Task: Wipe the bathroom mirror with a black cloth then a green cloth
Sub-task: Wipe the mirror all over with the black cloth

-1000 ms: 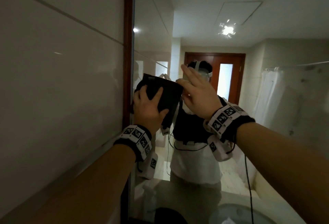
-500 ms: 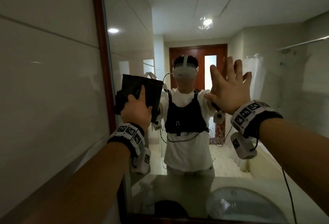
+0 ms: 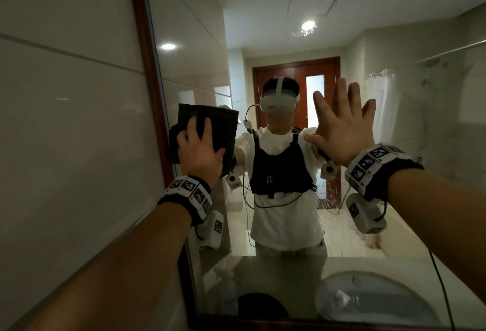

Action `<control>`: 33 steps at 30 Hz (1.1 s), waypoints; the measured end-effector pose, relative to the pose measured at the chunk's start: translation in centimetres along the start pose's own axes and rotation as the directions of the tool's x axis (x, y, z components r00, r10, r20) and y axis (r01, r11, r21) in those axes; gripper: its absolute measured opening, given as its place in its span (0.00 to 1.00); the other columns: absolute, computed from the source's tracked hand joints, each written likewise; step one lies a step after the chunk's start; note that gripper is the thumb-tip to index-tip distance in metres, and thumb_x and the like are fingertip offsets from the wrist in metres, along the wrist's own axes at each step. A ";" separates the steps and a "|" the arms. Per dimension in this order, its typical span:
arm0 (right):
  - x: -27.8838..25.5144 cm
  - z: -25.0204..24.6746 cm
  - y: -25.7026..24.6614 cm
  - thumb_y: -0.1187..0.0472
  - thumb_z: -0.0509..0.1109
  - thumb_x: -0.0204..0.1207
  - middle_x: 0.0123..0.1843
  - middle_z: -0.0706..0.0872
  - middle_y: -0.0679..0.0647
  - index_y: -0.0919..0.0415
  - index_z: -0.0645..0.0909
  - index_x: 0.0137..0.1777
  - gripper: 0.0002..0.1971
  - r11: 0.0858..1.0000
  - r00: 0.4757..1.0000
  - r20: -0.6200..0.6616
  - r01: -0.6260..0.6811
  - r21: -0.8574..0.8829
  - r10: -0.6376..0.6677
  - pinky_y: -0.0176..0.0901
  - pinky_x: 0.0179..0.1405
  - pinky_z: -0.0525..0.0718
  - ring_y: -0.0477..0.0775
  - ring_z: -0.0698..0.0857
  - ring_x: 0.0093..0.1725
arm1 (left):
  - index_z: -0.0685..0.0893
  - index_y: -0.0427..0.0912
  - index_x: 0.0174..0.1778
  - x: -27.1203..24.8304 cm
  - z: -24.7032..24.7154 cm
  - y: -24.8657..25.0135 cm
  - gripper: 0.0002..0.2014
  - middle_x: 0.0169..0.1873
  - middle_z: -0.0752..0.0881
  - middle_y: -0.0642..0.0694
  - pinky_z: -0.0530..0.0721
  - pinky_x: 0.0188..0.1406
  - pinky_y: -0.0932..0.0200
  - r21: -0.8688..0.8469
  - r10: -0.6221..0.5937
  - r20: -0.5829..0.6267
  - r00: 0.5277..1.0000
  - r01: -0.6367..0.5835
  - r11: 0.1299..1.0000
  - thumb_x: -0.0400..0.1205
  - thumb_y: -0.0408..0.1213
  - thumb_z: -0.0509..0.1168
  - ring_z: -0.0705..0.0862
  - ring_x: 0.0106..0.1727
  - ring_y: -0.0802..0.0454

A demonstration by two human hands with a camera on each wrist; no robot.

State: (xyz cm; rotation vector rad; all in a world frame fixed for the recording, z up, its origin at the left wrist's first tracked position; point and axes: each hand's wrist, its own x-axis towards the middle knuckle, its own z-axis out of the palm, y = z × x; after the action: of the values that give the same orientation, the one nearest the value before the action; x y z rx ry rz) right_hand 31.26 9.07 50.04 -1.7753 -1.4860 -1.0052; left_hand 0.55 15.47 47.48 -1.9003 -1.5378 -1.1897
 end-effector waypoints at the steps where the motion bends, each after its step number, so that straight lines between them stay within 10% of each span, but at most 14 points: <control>1: 0.0 0.0 0.0 0.27 0.64 0.73 0.89 0.36 0.60 0.41 0.43 0.87 0.50 1.000 1.000 -0.006 -0.001 -0.001 0.001 0.79 0.79 0.45 0.68 0.36 0.87 | 0.57 0.47 0.87 0.4 -0.1 -0.2 0.40 0.86 0.50 0.41 0.69 0.77 0.35 0.002 0.003 0.009 1.000 -0.003 1.000 0.82 0.51 0.68 0.58 0.79 0.32; 12: -0.4 0.8 0.3 0.28 0.63 0.75 0.89 0.35 0.58 0.41 0.41 0.87 0.48 0.999 1.000 -0.011 -0.005 0.047 0.005 0.79 0.80 0.43 0.67 0.35 0.87 | 0.50 0.61 0.87 1.2 0.2 -1.5 0.42 0.88 0.45 0.46 0.63 0.79 0.27 -0.080 0.006 0.021 1.000 -0.004 0.997 0.81 0.56 0.67 0.49 0.85 0.30; 33: -4.9 3.4 -1.0 0.31 0.59 0.79 0.88 0.33 0.60 0.40 0.38 0.87 0.44 0.998 0.999 0.018 -0.028 0.051 0.027 0.80 0.80 0.42 0.68 0.34 0.86 | 0.66 0.54 0.83 -9.0 5.3 -1.3 0.42 0.84 0.56 0.38 0.66 0.77 0.33 -0.134 -0.151 0.062 0.987 0.158 0.978 0.74 0.50 0.77 0.59 0.80 0.30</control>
State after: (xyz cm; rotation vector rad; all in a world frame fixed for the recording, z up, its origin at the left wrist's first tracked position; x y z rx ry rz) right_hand 30.40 9.53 44.03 -1.7682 -1.4811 -0.9325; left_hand 1.00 14.73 36.99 -1.9416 -1.6963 -1.3569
